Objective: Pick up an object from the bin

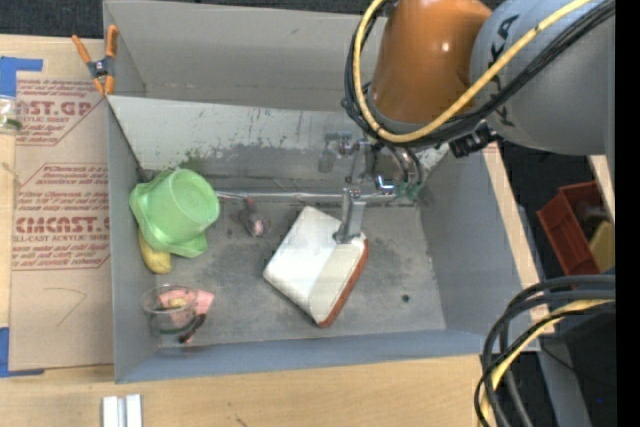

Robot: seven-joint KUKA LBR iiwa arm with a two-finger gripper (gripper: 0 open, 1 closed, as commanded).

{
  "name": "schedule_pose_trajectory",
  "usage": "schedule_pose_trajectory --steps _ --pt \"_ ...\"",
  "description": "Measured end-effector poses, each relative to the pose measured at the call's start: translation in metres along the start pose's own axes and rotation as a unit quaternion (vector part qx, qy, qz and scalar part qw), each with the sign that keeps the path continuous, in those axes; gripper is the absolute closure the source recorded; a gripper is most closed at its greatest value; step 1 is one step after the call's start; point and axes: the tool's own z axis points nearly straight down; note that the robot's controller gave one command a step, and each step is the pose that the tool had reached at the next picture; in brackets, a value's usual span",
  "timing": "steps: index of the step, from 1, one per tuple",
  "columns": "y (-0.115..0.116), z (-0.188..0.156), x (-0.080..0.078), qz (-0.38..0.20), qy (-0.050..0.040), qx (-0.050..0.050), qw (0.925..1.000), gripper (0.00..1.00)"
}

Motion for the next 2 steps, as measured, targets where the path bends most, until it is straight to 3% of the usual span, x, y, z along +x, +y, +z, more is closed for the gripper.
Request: schedule_pose_trajectory --steps 1,2 --pt "0.0 -0.005 -0.001 0.0 -0.004 0.0 1.0 0.0" --pt "-0.001 0.043 -0.004 -0.054 -0.0048 0.0 0.9986 0.0"
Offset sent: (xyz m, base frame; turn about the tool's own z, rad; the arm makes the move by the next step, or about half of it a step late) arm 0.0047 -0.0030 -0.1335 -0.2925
